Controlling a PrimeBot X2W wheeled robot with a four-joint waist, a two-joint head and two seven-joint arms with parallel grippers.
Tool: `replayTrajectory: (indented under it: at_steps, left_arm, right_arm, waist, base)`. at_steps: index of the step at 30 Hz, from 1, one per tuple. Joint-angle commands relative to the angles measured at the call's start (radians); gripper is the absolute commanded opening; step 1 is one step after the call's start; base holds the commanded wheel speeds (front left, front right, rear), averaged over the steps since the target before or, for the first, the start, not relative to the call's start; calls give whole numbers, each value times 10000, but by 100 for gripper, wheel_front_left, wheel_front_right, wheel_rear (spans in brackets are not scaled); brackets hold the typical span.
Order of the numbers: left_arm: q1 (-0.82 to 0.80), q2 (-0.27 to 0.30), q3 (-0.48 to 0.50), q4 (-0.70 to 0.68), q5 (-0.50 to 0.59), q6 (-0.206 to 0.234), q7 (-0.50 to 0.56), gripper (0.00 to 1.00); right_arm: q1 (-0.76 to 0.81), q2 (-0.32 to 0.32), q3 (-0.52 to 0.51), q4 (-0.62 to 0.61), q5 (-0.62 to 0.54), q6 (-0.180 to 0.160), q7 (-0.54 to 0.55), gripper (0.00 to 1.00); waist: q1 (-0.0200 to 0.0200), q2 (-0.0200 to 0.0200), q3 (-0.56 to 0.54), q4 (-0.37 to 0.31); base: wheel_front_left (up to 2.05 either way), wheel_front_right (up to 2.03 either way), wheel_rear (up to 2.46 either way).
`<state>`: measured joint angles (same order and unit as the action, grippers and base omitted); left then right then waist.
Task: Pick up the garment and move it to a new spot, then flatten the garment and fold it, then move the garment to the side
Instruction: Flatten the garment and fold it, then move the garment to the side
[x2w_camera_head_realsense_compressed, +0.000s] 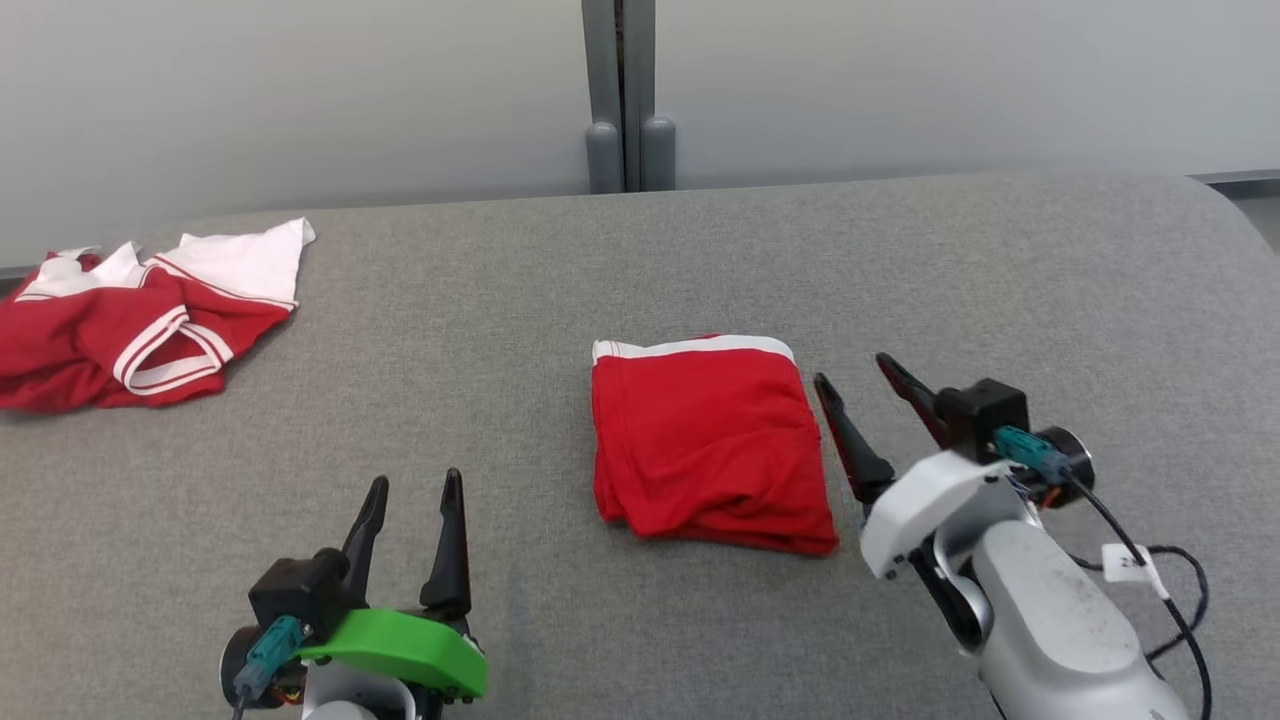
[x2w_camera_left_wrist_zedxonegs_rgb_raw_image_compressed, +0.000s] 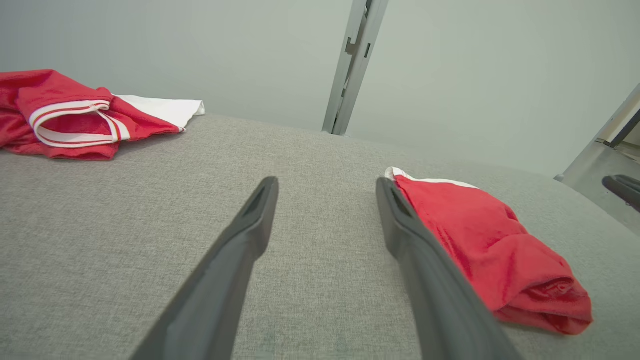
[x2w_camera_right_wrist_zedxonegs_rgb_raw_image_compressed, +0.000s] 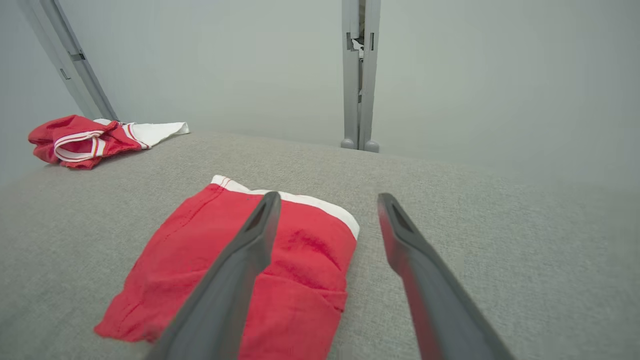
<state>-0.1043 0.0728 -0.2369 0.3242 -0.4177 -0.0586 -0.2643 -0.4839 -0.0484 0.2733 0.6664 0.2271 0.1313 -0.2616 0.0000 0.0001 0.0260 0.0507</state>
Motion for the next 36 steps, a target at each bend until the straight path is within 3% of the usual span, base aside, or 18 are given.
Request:
replayTrajectory:
  at_steps: [1,6,10,17,36]
  left_arm:
    - [186,-17,113,6,85,-12,0,100]
    - [675,-83,369,-17,86,49,0,100]
    - [1151,-119,594,-164,121,74,0,100]
    - [1416,-170,760,-239,145,50,0,100]
    - [1402,-219,805,-207,241,24,0,100]
  right_arm:
    - [496,-36,-479,-233,-218,-11,-41,100]
    - [1787,-37,-2089,-1363,-559,-11,-43,100]
    - [2729,-32,-2651,-2286,-407,-11,-45,100]
    - [3648,-37,-2686,-3043,-32,-11,-45,100]
    - [3863,-37,-2417,-2980,-348,-11,-46,100]
  waist:
    - [0,-1,-163,-131]
    - [0,-1,-304,-224]
    - [0,-1,-377,-315]
    - [0,-1,-444,-330]
    - [0,-1,-428,-311]
  base:
    - [0,0,0]
    - [0,0,0]
    - [0,0,0]
    - [0,0,0]
    - [0,0,0]
